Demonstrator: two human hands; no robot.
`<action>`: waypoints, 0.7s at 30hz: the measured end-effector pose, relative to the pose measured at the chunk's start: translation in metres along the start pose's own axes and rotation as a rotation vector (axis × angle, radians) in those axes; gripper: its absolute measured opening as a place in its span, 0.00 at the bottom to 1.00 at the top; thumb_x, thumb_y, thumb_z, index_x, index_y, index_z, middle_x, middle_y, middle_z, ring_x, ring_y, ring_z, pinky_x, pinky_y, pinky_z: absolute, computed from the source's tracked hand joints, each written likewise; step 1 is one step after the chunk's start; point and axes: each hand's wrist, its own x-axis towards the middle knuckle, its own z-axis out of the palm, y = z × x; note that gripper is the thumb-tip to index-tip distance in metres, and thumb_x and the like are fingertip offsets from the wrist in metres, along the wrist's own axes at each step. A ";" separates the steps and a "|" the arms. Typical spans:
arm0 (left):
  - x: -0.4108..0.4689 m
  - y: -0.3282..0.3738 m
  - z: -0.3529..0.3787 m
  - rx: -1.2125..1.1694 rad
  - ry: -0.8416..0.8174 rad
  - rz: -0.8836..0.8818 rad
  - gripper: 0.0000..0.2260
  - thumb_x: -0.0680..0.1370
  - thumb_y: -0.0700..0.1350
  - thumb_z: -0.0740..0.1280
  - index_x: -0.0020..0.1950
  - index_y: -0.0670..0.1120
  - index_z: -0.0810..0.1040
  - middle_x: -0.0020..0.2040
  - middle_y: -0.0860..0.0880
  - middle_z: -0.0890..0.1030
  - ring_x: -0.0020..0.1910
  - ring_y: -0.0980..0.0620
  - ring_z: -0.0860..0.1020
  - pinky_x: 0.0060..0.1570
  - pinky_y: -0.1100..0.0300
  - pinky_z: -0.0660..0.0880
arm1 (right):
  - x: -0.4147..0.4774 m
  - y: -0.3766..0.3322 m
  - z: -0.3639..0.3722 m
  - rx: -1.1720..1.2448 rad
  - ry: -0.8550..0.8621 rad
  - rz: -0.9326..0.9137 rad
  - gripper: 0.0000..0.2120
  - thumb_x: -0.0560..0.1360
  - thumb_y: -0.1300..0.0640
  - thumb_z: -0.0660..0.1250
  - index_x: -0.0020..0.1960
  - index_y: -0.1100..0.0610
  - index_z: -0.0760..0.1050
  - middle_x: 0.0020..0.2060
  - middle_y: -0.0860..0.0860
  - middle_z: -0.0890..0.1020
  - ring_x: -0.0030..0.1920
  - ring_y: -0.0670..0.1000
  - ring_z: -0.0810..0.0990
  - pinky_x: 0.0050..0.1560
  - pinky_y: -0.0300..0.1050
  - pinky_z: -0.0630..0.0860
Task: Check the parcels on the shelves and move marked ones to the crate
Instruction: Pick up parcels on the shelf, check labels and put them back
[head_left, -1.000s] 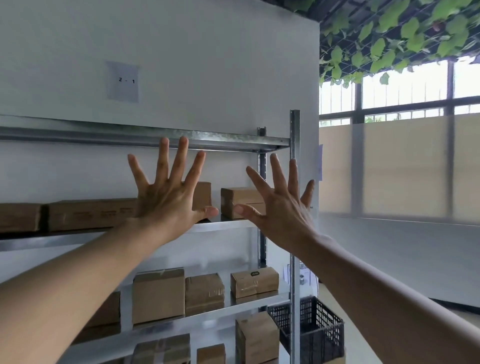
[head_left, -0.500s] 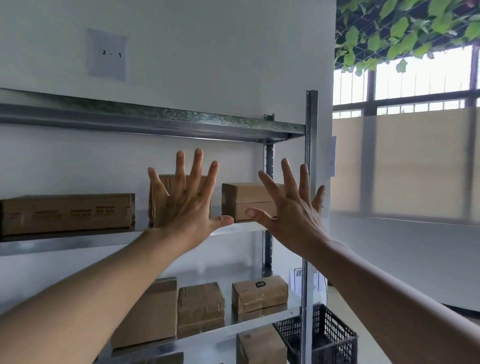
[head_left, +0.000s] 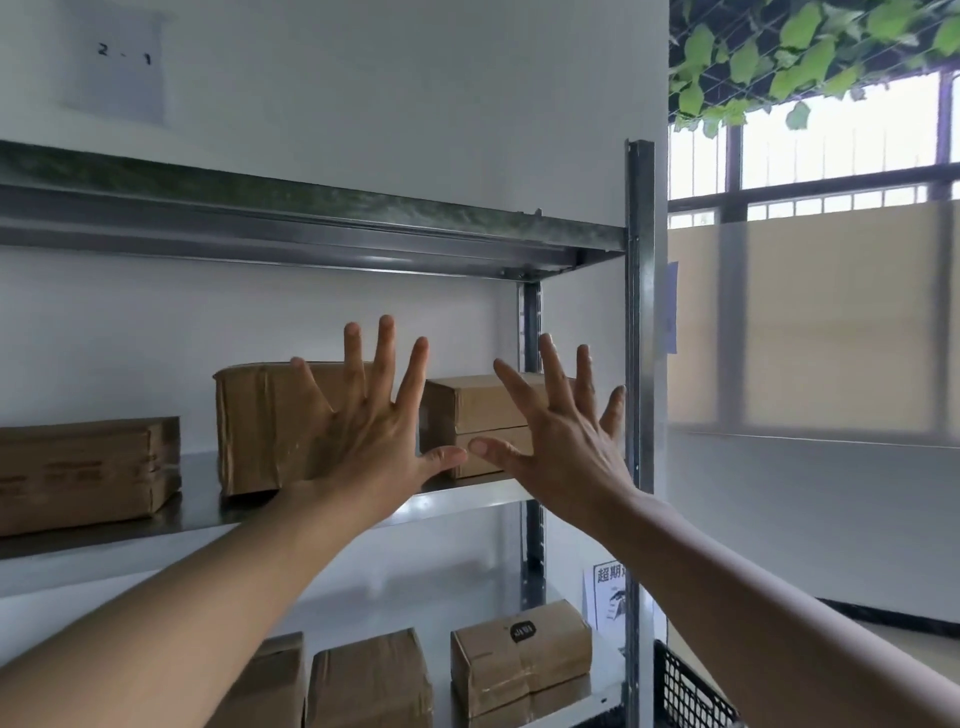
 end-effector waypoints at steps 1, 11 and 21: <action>0.005 0.002 0.008 -0.006 0.001 -0.003 0.50 0.67 0.81 0.40 0.79 0.54 0.29 0.79 0.44 0.28 0.78 0.39 0.29 0.66 0.31 0.27 | 0.005 0.006 0.007 0.011 -0.004 0.004 0.46 0.67 0.20 0.43 0.81 0.35 0.43 0.79 0.47 0.27 0.76 0.58 0.21 0.73 0.73 0.28; 0.048 0.039 0.072 -0.124 -0.198 -0.124 0.52 0.71 0.76 0.56 0.73 0.56 0.21 0.71 0.50 0.16 0.75 0.43 0.24 0.74 0.35 0.36 | 0.053 0.076 0.062 0.120 -0.060 -0.028 0.44 0.71 0.23 0.53 0.81 0.35 0.41 0.80 0.48 0.29 0.78 0.60 0.25 0.75 0.74 0.36; 0.066 0.064 0.141 -0.372 -0.299 -0.421 0.51 0.75 0.67 0.64 0.80 0.49 0.32 0.79 0.47 0.28 0.80 0.44 0.36 0.79 0.44 0.47 | 0.099 0.146 0.130 0.381 -0.089 0.042 0.45 0.73 0.27 0.61 0.82 0.38 0.43 0.82 0.50 0.34 0.81 0.60 0.33 0.77 0.72 0.47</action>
